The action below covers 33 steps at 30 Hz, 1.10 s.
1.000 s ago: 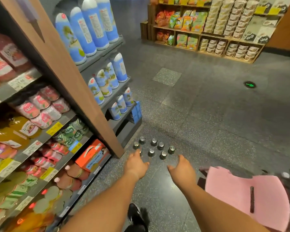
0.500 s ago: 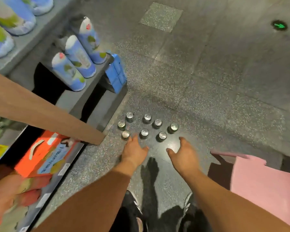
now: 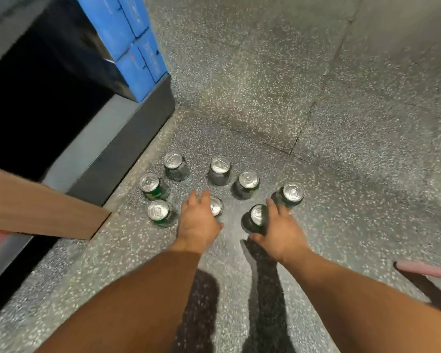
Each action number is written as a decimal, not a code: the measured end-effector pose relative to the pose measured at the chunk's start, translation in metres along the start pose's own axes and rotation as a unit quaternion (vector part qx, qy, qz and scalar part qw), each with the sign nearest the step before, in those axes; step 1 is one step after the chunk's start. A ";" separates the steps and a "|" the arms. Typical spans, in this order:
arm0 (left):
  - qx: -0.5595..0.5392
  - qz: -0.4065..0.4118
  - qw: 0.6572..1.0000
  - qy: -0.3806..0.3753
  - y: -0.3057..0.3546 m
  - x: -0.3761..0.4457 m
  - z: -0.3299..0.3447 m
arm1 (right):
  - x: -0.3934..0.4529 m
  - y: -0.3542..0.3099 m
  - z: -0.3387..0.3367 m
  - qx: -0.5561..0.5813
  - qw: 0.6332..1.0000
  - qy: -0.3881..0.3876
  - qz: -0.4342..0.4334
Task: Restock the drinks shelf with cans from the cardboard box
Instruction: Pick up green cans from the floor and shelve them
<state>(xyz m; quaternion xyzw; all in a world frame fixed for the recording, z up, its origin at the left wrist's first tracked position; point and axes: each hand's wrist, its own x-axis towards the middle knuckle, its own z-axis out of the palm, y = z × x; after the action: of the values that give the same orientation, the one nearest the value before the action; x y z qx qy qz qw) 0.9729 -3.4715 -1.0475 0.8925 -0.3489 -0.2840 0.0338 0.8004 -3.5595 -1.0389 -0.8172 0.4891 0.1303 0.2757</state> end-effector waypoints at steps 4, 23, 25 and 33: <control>0.056 0.027 0.998 -0.025 -0.002 0.026 0.001 | 0.031 -0.004 0.012 -0.065 0.997 -0.024 -0.034; -0.245 -0.128 0.961 -0.017 0.012 -0.283 -0.273 | -0.231 -0.184 -0.247 0.093 0.992 0.005 -0.082; -0.254 -0.137 0.957 0.019 0.013 -0.330 -0.337 | -0.273 -0.226 -0.300 0.108 0.986 0.012 -0.124; -0.276 -0.173 0.898 0.296 0.020 -0.521 -0.583 | -0.432 -0.399 -0.487 0.162 0.935 0.014 -0.314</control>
<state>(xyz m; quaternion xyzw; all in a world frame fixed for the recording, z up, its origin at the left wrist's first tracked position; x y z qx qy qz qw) 0.9600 -3.2321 -0.3032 0.9364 -0.0700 -0.0929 0.3310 0.9098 -3.3796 -0.3053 -0.8755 0.2254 -0.0555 0.4239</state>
